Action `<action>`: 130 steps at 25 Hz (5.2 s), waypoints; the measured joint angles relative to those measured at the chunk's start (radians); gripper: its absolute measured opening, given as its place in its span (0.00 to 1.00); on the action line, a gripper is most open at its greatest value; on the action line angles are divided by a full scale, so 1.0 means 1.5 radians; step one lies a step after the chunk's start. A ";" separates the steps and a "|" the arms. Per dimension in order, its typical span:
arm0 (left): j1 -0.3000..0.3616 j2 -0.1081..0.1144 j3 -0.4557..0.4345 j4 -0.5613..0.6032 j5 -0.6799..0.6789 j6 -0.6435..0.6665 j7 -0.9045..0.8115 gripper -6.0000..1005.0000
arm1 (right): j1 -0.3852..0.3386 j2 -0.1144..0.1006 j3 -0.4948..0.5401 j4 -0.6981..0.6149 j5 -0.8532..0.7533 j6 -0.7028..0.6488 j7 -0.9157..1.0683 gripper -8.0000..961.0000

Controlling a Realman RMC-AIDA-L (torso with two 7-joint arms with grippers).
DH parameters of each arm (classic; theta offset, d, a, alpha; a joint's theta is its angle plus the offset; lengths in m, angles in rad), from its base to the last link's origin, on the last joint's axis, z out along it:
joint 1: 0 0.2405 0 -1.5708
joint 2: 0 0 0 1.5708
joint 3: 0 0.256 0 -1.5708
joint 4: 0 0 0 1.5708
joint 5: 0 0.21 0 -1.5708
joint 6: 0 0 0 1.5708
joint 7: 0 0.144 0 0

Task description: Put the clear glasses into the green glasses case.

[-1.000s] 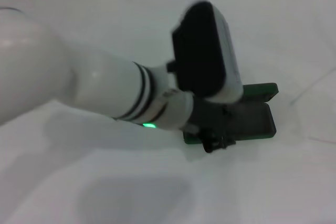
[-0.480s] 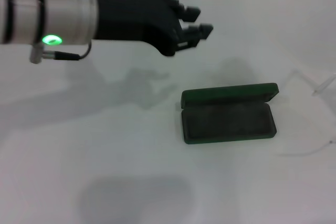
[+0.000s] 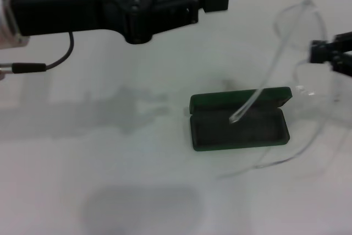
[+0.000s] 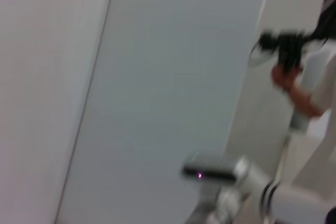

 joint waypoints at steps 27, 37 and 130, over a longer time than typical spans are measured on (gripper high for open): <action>-0.008 0.003 0.004 -0.220 -0.115 0.075 0.111 0.23 | 0.088 0.005 -0.218 0.173 0.202 0.062 -0.143 0.09; -0.065 0.003 0.004 -0.313 -0.121 0.098 0.132 0.13 | 0.108 0.010 -0.221 0.205 0.216 0.066 -0.173 0.09; -0.082 -0.003 0.012 -0.546 -0.171 0.123 0.371 0.06 | 0.142 0.014 -0.264 0.296 0.285 0.092 -0.228 0.08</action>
